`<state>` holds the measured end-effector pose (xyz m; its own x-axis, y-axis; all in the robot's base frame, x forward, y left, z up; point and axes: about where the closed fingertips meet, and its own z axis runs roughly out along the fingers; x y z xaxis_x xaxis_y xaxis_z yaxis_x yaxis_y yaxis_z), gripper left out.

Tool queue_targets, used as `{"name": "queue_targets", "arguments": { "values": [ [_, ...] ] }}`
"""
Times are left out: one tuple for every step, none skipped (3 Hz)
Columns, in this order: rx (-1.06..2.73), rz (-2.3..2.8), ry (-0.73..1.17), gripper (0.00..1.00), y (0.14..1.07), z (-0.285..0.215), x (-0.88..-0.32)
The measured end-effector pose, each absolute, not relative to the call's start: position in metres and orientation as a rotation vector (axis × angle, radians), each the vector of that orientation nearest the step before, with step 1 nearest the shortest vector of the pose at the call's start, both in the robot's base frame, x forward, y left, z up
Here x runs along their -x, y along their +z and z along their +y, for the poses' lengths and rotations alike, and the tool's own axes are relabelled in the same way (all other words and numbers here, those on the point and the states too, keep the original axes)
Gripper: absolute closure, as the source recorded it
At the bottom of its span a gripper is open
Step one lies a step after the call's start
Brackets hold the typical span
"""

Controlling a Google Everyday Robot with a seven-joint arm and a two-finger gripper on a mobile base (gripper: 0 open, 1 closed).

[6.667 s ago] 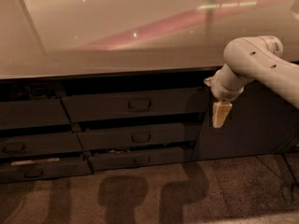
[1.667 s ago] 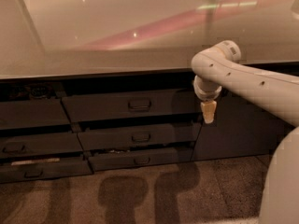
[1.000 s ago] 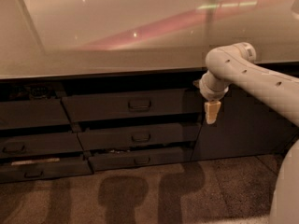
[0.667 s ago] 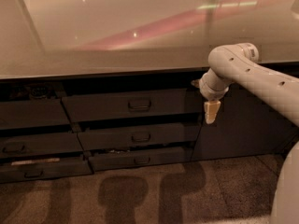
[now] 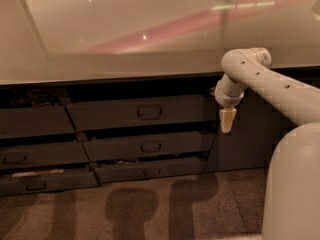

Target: Open top drawer

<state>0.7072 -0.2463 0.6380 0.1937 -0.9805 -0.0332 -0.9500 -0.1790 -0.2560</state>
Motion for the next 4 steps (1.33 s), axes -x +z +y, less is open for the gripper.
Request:
{"name": "queue_targets", "arguments": {
  "values": [
    [2.247, 1.855, -0.203, 0.0, 0.638, -0.2463, -0.7072],
    [2.247, 1.855, -0.203, 0.18, 0.6379, -0.2462, -0.7072],
    [2.247, 1.855, -0.203, 0.42, 0.6379, -0.2462, -0.7072],
    [2.247, 1.855, -0.203, 0.65, 0.6378, -0.2462, -0.7072]
  ]
}}
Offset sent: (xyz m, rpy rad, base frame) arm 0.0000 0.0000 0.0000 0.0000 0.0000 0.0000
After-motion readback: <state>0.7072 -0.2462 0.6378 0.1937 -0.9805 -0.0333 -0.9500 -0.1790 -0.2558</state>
